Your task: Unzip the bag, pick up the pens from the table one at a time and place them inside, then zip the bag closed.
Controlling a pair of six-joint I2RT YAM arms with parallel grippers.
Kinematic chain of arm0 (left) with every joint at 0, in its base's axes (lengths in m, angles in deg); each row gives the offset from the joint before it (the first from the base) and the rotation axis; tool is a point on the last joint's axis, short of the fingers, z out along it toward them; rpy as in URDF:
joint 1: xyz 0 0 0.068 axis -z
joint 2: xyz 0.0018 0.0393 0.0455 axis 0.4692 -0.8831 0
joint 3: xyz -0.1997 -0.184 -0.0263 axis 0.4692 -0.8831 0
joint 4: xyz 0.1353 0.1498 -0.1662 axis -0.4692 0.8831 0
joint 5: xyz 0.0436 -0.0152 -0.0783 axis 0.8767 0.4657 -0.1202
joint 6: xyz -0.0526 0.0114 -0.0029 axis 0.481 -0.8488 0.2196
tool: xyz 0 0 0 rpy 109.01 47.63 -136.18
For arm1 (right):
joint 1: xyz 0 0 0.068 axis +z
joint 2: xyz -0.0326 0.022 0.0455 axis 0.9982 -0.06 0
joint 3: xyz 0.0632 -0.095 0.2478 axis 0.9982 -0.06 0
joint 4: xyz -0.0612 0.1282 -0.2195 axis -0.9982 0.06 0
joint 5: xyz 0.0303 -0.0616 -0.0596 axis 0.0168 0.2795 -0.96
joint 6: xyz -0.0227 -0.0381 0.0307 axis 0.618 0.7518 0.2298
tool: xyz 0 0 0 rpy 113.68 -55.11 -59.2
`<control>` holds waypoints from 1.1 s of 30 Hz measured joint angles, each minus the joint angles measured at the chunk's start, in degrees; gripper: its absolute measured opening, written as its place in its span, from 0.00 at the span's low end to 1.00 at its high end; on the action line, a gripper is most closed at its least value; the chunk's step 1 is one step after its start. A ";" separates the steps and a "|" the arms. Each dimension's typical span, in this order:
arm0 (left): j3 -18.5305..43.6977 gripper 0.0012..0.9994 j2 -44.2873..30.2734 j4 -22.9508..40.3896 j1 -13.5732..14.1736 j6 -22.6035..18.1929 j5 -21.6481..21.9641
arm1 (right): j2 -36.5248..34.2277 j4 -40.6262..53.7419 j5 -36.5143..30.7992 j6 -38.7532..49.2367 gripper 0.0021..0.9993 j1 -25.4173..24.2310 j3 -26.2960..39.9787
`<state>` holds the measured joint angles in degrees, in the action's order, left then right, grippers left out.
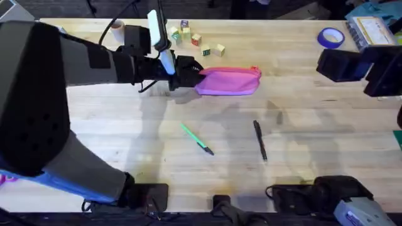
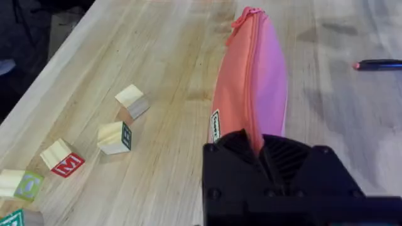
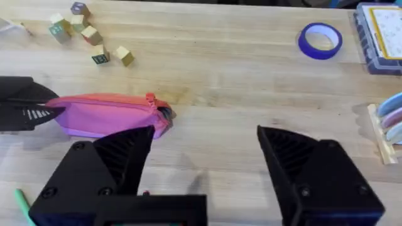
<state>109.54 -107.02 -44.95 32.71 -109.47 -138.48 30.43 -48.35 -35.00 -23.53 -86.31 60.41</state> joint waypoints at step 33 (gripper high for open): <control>0.00 0.04 -0.01 -0.46 0.00 0.00 0.22 | -28.51 6.78 7.31 -7.30 1.00 3.37 15.13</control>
<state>109.54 -107.03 -45.41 32.71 -109.47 -138.26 1.92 -41.57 -27.69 -30.83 -82.94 75.53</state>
